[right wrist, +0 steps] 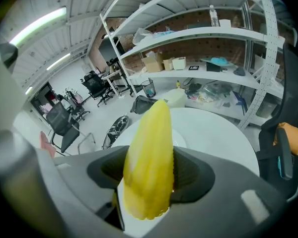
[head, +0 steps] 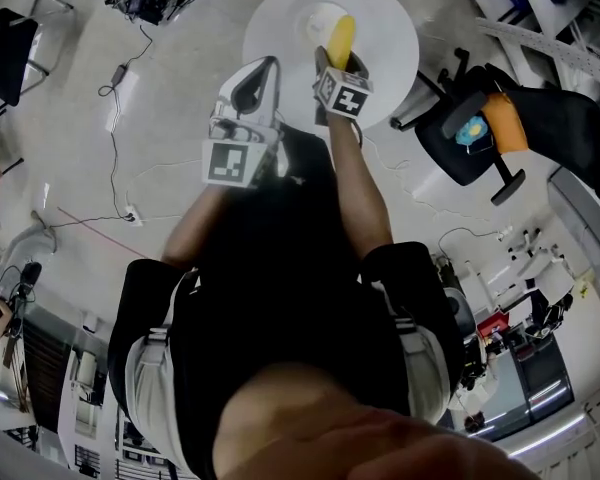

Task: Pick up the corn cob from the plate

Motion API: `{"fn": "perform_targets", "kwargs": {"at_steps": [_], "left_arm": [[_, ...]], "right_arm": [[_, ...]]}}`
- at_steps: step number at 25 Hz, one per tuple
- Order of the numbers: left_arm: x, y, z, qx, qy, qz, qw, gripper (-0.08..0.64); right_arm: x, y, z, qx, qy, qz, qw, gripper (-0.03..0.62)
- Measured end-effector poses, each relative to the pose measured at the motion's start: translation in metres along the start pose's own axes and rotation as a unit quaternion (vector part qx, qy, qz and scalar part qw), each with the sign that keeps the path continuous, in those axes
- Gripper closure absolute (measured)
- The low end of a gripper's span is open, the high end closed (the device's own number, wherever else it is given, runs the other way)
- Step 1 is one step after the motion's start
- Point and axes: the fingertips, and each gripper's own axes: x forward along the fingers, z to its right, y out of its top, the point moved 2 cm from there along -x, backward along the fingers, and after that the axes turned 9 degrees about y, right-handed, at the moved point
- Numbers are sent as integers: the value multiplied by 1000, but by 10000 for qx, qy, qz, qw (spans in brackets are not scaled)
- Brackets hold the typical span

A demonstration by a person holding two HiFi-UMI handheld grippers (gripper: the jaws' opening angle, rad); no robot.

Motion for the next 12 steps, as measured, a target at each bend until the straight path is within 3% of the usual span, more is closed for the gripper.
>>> {"fn": "perform_targets", "kwargs": {"at_steps": [12], "left_arm": [[-39, 18, 42, 119, -104, 337, 9993, 554]], "right_arm": [[-56, 9, -12, -192, 255, 364, 9988, 328]]}}
